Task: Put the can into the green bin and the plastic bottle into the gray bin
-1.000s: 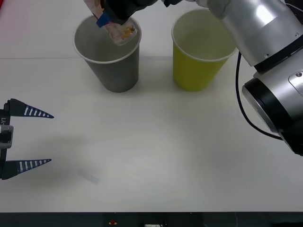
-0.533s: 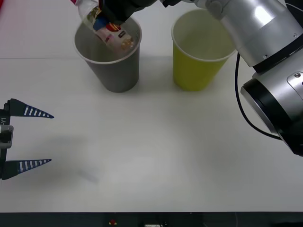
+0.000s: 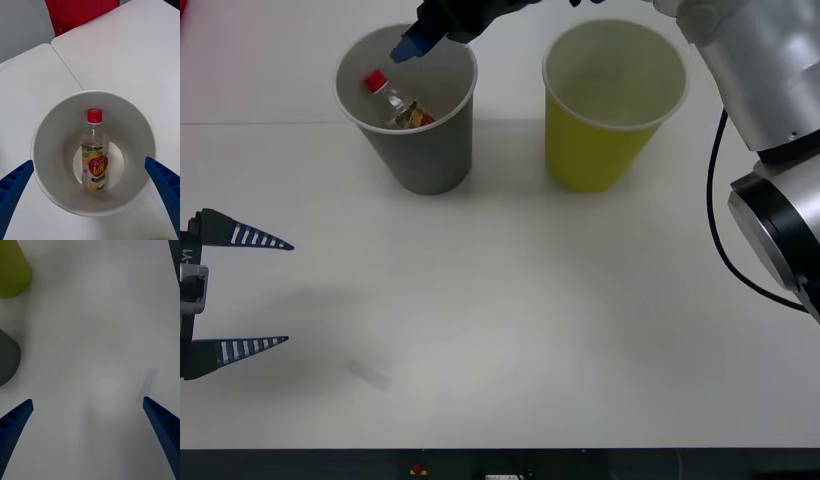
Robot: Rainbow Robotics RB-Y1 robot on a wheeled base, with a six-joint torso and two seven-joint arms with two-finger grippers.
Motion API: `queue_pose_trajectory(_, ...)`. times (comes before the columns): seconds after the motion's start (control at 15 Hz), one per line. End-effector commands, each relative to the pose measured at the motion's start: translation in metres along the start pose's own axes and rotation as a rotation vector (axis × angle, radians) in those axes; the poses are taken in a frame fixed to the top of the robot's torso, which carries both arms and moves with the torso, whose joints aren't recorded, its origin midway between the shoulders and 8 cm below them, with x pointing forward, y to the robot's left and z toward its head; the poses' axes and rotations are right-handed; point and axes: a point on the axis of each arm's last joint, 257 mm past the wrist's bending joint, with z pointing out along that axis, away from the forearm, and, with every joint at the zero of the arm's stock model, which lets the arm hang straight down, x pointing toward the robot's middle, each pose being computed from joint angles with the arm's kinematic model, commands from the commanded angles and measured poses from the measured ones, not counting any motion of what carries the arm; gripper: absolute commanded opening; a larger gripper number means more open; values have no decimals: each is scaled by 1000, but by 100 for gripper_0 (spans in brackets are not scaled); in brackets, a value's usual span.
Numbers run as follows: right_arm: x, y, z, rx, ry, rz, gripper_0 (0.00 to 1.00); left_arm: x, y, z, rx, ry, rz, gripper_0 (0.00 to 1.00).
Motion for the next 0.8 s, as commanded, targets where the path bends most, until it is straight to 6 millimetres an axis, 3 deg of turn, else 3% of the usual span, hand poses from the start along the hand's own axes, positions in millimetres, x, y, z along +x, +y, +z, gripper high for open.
queue_pose_trajectory(0.07, 21, -2, -21, 8, -25, -26, 100, 0, 0, 0, 0, 0, 0, 100)
queue_pose_trajectory(0.8, 111, 25, -104, -133, -115, -151, 100, 0, 0, 0, 0, 0, 0, 100)
